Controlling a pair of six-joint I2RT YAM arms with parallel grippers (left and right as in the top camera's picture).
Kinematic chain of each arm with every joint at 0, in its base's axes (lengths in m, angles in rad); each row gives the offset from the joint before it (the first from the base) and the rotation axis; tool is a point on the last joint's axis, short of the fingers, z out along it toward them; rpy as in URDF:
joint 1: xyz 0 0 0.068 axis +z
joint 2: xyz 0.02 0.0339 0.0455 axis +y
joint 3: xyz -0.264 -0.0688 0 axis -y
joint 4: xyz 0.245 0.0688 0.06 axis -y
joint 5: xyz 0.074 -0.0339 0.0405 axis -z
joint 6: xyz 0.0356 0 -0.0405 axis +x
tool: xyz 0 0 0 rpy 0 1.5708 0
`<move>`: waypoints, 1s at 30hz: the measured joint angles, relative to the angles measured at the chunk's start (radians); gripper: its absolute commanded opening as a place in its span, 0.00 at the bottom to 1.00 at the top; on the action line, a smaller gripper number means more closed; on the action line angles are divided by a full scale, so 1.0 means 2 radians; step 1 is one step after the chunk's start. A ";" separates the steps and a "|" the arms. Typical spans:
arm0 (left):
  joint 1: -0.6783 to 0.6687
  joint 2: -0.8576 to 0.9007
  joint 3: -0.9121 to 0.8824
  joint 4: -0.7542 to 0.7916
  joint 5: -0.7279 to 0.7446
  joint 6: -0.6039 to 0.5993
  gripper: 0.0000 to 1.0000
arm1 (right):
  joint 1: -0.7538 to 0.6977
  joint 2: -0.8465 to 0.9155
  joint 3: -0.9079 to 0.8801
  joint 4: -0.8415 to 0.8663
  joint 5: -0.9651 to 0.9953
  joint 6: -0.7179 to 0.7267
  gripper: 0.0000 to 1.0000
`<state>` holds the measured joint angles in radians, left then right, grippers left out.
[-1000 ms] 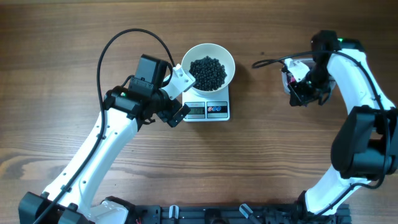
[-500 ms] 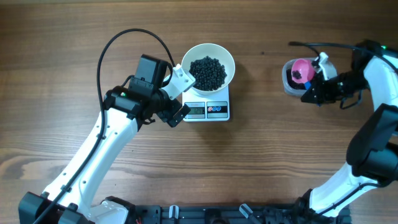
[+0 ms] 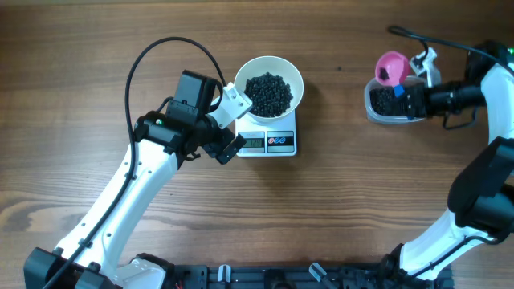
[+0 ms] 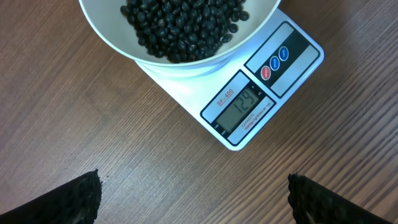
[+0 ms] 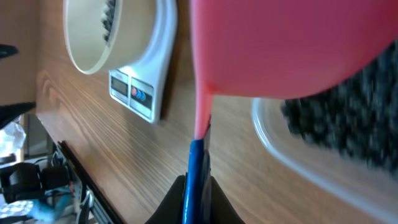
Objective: Scoop item into bowl and weigh 150g on scale
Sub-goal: 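Carry the scoop over the white bowl and tip beans in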
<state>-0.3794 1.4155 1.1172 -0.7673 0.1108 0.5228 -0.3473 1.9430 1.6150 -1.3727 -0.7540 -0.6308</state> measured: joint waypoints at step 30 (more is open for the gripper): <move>0.000 0.000 0.000 0.000 0.000 0.000 1.00 | 0.379 0.000 0.038 0.205 0.472 0.047 0.04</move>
<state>-0.3794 1.4155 1.1172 -0.7673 0.1108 0.5228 0.4110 1.9434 1.6905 -0.9623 0.1890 -0.5377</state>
